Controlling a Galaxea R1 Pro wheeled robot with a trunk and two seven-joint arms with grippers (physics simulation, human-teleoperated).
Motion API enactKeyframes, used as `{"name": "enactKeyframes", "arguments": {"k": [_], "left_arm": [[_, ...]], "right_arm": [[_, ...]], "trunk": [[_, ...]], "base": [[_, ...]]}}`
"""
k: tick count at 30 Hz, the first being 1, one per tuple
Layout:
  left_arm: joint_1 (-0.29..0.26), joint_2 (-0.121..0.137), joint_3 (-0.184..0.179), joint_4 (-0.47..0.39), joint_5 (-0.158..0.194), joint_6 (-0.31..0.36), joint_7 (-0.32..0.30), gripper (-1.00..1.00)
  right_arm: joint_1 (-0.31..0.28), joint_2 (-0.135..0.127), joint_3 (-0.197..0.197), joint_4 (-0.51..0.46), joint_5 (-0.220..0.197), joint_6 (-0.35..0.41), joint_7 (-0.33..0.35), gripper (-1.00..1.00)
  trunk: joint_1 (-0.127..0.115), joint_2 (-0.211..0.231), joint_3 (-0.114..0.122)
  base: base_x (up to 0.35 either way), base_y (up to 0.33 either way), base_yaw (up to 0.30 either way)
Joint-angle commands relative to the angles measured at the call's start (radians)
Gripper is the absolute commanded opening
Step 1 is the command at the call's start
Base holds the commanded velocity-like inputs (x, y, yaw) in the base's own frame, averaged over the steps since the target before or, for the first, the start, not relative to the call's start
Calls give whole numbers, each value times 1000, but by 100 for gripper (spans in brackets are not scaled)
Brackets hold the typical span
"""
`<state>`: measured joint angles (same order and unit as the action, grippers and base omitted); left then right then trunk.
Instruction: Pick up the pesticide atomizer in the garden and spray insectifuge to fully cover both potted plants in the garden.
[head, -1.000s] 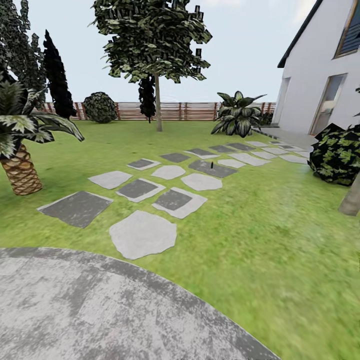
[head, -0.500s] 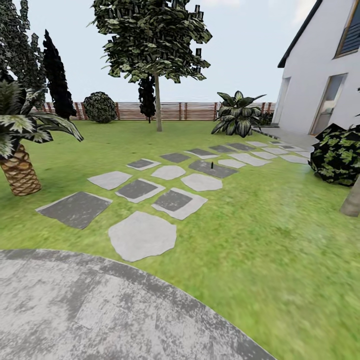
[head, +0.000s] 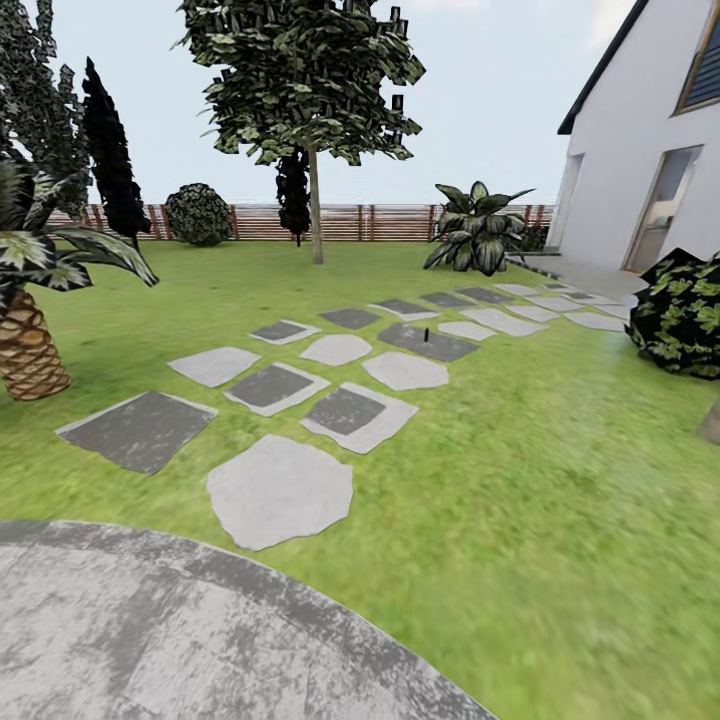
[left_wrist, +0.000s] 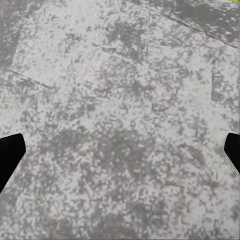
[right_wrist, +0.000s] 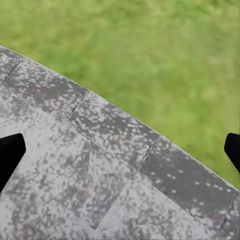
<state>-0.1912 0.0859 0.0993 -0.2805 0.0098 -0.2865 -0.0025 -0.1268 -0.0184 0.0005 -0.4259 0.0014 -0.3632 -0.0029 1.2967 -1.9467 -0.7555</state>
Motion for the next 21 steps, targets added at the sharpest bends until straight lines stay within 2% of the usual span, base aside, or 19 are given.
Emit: {"name": "enactKeyframes", "arguments": {"k": [1, 21], "left_arm": [[-1, 2, 2, 1, 1, -3, 0, 100], [-2, 8, 2, 0, 1, -3, 0, 100]], "right_arm": [[-1, 0, 0, 1, 0, -3, 0, 100], [-1, -2, -1, 0, 0, -3, 0, 100]], "trunk": [[0, 0, -1], [0, 0, -1]], "base": [[339, 0, 0], [339, 0, 0]]}}
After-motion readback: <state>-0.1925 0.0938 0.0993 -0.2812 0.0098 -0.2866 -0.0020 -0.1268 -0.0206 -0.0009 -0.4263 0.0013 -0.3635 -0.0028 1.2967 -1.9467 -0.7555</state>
